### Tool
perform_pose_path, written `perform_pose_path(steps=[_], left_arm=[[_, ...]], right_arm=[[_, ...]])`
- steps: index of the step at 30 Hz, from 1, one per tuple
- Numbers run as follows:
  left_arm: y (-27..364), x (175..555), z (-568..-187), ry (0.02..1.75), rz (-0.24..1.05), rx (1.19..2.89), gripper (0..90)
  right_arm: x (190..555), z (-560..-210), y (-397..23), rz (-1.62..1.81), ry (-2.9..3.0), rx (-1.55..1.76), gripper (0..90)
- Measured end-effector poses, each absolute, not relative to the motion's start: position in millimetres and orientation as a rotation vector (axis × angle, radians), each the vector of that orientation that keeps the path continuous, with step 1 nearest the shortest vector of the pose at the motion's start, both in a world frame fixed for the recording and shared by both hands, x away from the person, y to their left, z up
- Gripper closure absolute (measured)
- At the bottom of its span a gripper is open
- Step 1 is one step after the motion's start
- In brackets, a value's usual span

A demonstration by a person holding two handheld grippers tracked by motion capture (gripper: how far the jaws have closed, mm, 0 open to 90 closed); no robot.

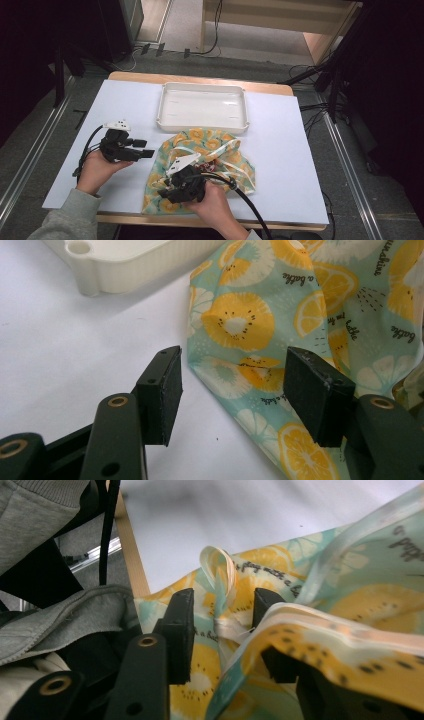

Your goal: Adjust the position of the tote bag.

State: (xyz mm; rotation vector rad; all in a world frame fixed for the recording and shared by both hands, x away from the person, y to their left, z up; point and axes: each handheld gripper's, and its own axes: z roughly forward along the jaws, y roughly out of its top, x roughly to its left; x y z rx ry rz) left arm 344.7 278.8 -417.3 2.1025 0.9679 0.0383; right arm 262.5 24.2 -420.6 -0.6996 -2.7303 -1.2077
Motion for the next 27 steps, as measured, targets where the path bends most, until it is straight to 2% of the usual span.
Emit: perform_pose_path(steps=[2,11,27], left_arm=[[279,345,-417,0.964,0.038,2.105,41.4],[279,344,-417,0.964,0.039,2.103,41.4],[278,344,-417,0.965,0.042,2.108,41.5]], right_arm=[[263,-420,20,-1.206,-2.738,-0.700,54.1],[262,-418,1,-1.207,-2.745,-0.730,49.8],[254,-403,-41,-1.274,-2.725,-0.796,46.7]])
